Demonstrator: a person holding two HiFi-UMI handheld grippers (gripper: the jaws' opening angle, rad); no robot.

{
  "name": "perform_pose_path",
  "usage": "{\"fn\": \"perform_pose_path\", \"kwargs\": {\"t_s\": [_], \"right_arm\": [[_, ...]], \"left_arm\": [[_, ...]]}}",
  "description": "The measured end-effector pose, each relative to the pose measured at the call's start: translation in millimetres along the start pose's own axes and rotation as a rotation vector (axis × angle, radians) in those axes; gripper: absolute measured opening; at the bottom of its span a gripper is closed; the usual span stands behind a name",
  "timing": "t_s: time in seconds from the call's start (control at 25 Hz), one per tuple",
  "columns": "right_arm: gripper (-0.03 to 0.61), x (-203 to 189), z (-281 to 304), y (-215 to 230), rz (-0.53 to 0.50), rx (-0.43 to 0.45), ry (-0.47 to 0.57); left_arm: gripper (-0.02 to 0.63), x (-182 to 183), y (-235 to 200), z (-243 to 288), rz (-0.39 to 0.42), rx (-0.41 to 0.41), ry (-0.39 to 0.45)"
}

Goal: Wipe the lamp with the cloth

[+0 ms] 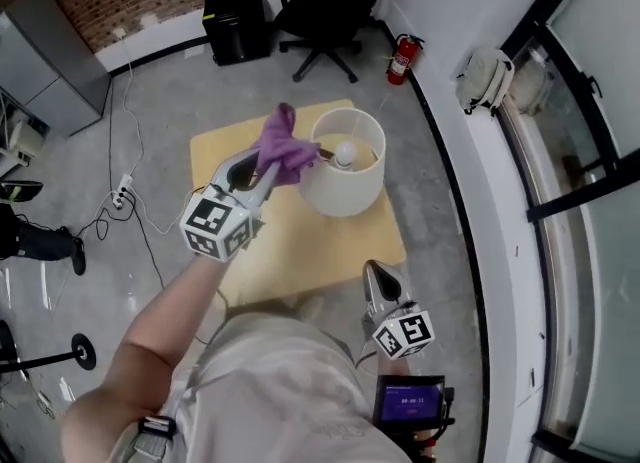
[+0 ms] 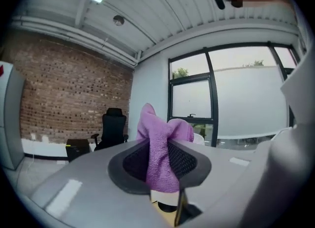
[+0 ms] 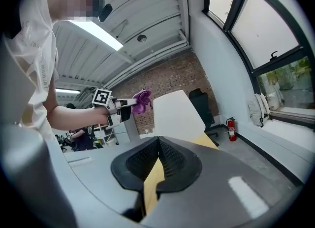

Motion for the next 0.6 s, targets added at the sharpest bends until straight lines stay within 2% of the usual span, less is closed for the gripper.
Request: {"fn": "perform_pose_path", "kwargs": {"t_s": [0.12,0.28,0.6], "right_arm": [[0.014,-1,7,-2,0.000,-0.013,-0.019],[0.014,-2,18,-11,-0.010,-0.036,-0.054],[0.014,-1,7,-4,-0.014,-0.110,-0.099]], "left_arm": [[0.092,2,-12,25,-0.079,-0.047,-0.012],[0.092,-7,-22,54,-0.145,-0.092,-0.040],[0.092,-66,-15,93,-0.101,-0.107,-0.169]]}}
Point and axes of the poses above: the fingertips, and each gripper's own axes: z forward along the fingers, y to its right, x out of its top, the point moved 1 cm from there along -z, backward along the fingers, and after that the axes turned 14 degrees about x, right-handed, at the moved point
